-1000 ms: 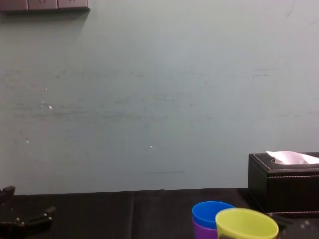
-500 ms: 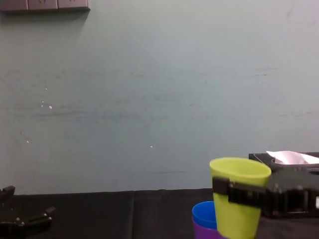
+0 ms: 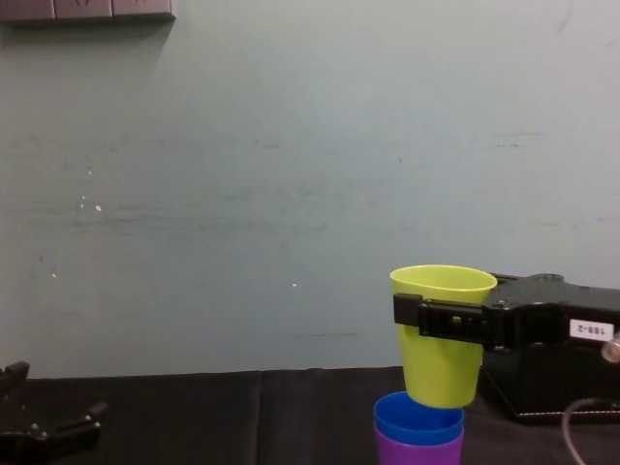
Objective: Stack the three plastic cups sequentially using one hand.
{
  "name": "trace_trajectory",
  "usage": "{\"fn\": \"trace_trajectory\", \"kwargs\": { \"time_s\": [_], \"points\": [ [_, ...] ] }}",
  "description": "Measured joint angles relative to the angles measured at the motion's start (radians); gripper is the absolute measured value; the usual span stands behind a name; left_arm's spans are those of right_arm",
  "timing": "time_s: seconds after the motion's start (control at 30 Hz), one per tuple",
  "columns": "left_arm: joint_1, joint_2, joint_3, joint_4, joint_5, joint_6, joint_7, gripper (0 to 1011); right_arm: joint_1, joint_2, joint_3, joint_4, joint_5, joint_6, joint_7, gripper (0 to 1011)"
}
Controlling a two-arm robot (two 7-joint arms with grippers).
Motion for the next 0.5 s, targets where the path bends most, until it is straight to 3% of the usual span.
{"fn": "trace_trajectory", "kwargs": {
  "time_s": [0.5],
  "points": [
    [0.0, 0.0, 0.0, 0.0, 0.0, 0.0, 0.0, 1011, 0.083, -0.052, -0.046, 0.128, -0.022, -0.026, 0.003, 737]
  ]
}}
